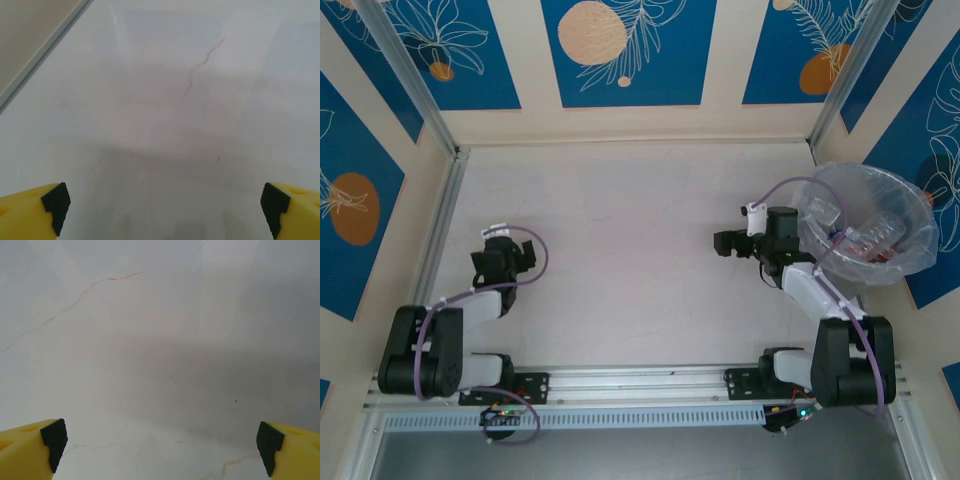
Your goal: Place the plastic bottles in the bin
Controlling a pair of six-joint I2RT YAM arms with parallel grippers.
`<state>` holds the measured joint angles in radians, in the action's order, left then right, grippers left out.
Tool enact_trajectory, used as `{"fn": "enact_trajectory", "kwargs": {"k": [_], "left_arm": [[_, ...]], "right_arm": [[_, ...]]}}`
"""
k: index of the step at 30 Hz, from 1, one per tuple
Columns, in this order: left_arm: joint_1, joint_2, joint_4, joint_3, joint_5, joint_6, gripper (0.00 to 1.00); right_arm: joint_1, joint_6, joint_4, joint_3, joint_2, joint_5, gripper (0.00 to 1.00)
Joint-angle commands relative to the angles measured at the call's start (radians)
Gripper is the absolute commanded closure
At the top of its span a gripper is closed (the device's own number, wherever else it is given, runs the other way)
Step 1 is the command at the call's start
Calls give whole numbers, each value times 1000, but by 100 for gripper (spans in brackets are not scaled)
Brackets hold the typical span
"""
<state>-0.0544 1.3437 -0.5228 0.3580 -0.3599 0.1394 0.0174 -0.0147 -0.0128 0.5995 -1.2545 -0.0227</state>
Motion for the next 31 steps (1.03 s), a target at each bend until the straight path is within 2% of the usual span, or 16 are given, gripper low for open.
{"fn": "enact_trajectory", "kwargs": {"k": [1, 3, 6, 8, 9, 11, 17, 20, 21, 23, 24, 26, 31], "left_arm": [[14, 96, -176, 66, 85, -60, 1], [4, 105, -146, 85, 126, -86, 1], [0, 130, -264, 37, 207, -124, 1], [-12, 204, -375, 19, 242, -156, 1], [-24, 189, -321, 34, 237, -169, 1], [-24, 194, -338, 29, 236, -170, 1], [-23, 191, -310, 43, 286, -187, 1], [-22, 192, -309, 42, 291, -185, 1], [-22, 192, -310, 42, 291, -185, 1], [-22, 192, -310, 44, 291, -186, 1], [-22, 192, -309, 44, 291, -185, 1], [-21, 193, -304, 46, 292, -184, 1], [-21, 191, -310, 42, 292, -185, 1]], "right_arm": [[-12, -25, -228, -40, -87, -85, 1], [-17, -25, -270, -47, -119, -95, 1], [-41, -1, -429, -78, -143, -131, 1], [-67, 48, -486, -70, -175, -161, 1], [-81, 74, -528, -68, -195, -190, 1], [-77, 84, -635, -92, -251, -184, 1], [-76, 90, -722, -152, -241, -145, 1], [-62, 92, -915, -227, -283, -138, 1], [-56, 64, -804, -204, -253, -132, 1], [-65, 89, -888, -216, -279, -141, 1], [-64, 77, -816, -202, -260, -134, 1], [-62, 82, -861, -210, -272, -131, 1], [-59, 78, -849, -208, -270, -123, 1]]}}
